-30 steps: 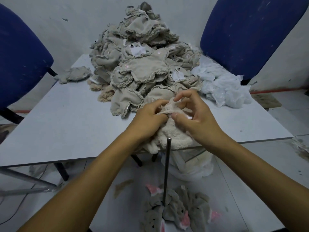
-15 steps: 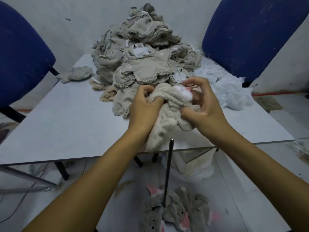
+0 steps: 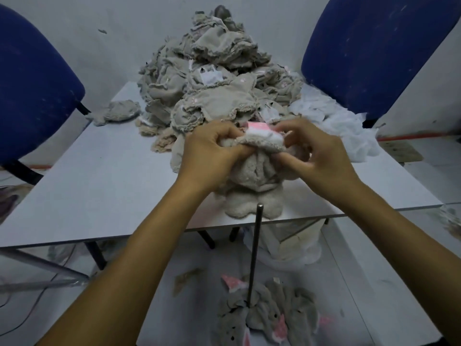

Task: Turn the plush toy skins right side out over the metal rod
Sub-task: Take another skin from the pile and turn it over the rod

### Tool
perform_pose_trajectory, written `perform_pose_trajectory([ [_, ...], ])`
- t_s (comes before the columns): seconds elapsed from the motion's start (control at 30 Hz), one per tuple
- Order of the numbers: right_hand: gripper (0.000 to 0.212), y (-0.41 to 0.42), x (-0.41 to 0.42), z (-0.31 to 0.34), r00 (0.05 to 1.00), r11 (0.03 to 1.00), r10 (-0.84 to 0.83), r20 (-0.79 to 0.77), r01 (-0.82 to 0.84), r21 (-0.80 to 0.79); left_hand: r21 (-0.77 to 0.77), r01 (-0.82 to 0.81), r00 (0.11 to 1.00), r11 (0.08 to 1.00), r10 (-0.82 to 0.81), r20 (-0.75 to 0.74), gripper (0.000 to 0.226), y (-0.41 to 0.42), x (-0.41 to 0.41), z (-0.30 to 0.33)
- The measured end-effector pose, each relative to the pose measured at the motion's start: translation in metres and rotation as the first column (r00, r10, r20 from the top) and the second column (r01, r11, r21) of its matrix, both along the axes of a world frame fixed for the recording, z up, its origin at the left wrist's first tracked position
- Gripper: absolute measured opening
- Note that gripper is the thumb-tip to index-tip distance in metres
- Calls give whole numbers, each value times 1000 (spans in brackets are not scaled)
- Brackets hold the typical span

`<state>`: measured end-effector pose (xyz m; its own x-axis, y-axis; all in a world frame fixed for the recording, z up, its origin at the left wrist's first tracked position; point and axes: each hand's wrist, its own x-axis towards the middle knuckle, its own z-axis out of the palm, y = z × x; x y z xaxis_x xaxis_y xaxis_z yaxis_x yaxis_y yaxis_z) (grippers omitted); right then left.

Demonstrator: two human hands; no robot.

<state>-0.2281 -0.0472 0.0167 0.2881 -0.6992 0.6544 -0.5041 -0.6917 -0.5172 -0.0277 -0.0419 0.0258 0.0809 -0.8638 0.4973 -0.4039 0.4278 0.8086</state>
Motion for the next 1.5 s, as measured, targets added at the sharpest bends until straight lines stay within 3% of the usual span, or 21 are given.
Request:
perform_pose_trajectory([
  [0.1,25,1,3,-1,998,960,-48,31,54,-273,1,-42,998,999,42,-51,21,3,4,9],
  [0.2,32,-1,3,1,997,993,-42,-72,33,-112,-4,2,1000,1000,-2,-30,24,9,2,17],
  [0.3,33,2,6,6,997,963,-58,58,71,-262,-138,-154,988,978,149,-50,17,9,-1,17],
  [0.43,40,3,8,6,1000,979,-3,31,9,-204,-104,-56,998,993,53,-31,17,8,1,15],
  [0.57,42,3,9,-2,997,928,-13,74,40,-370,-213,-106,991,971,121,56,12,11,-11,4],
  [0.63,44,5,12,-7,998,957,-9,59,26,-289,-137,-64,994,989,76,79,15,9,-15,3],
  [0.7,41,7,15,-7,975,988,34,222,1,-156,-13,81,996,997,-82,-44,17,5,-14,5],
  [0.77,33,4,13,6,834,986,149,531,-168,-14,59,338,890,939,-299,-345,20,3,-10,11],
  [0.83,25,-2,4,19,637,890,226,737,-442,109,61,506,722,860,-383,-576,23,-3,-5,11],
  [0.87,24,-4,0,21,609,828,226,760,-531,179,93,506,716,857,-358,-599,22,-6,-3,7],
  [0.9,24,-5,-3,19,624,779,220,750,-575,250,148,457,776,877,-312,-547,20,-10,-2,0],
  [0.93,26,-6,-4,14,662,749,206,721,-581,319,209,352,882,912,-248,-400,17,-14,-1,-9],
  [0.97,28,-7,-4,6,718,735,176,674,-551,395,248,197,976,948,-167,-137,12,-19,2,-19],
  [1.0,29,-7,-3,-1,795,739,131,593,-477,475,244,53,977,968,-101,188,11,-24,5,-29],
  [1.03,27,-8,-2,-8,876,757,90,474,-370,539,230,-27,888,973,-82,453,22,-27,7,-38],
  [1.07,22,-8,-1,-15,936,779,66,346,-265,568,233,-48,795,971,-104,597,37,-28,7,-46],
  [1.17,11,-7,3,-36,997,860,8,72,-44,509,199,-67,726,978,-89,682,56,-24,-3,-57],
  [1.23,14,-8,8,-43,992,919,-97,-85,122,375,72,-116,719,991,34,694,43,-22,-8,-58],
  [1.27,16,-10,9,-45,983,923,-134,-122,169,347,47,-130,757,990,68,650,35,-21,-9,-56],
  [1.37,41,-13,13,-50,961,894,-206,-182,260,366,34,-54,877,998,31,479,15,-22,-11,-45],
  [1.5,72,-17,12,-44,903,887,-342,-259,401,228,-197,148,832,969,-14,555,9,-11,-16,-32],
])
